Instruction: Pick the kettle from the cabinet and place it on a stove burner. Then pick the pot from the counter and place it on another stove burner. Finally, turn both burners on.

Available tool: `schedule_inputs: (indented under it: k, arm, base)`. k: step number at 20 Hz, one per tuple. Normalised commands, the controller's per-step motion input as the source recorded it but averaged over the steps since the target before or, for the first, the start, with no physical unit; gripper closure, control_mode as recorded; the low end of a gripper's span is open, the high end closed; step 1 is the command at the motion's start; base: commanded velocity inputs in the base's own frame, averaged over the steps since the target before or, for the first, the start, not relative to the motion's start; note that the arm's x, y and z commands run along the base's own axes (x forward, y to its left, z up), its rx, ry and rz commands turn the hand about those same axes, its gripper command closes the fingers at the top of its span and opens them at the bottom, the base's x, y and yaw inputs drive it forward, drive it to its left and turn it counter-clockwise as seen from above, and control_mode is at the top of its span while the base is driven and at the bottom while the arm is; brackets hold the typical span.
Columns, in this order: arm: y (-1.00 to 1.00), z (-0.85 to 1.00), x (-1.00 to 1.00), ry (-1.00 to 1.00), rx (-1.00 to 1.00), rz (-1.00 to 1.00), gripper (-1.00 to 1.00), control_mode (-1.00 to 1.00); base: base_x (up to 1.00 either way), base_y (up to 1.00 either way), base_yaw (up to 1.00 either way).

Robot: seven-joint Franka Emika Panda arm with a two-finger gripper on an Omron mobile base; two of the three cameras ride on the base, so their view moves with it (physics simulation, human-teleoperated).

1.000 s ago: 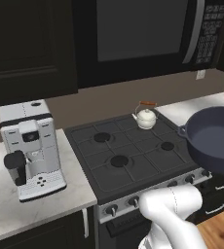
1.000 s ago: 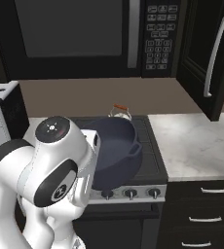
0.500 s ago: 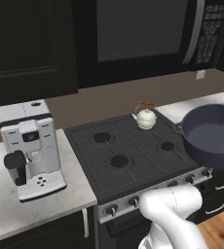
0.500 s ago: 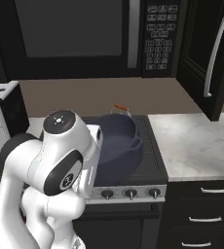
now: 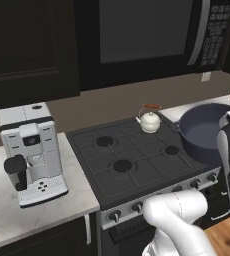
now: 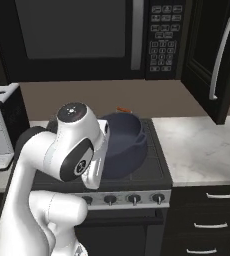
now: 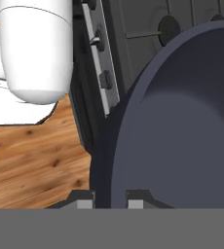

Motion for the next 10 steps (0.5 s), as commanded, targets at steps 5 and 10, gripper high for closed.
schedule_inputs:
  k: [5, 10]
  arm:
    - [0.01, -0.16, 0.45, 0.02, 0.00, 0.00, 1.00, -1.00]
    - [0.00, -0.26, 0.25, 0.06, 0.00, 0.01, 1.00, -1.00]
  base:
    - [0.00, 0.00, 0.00]
    - [0.00, 0.00, 0.00]
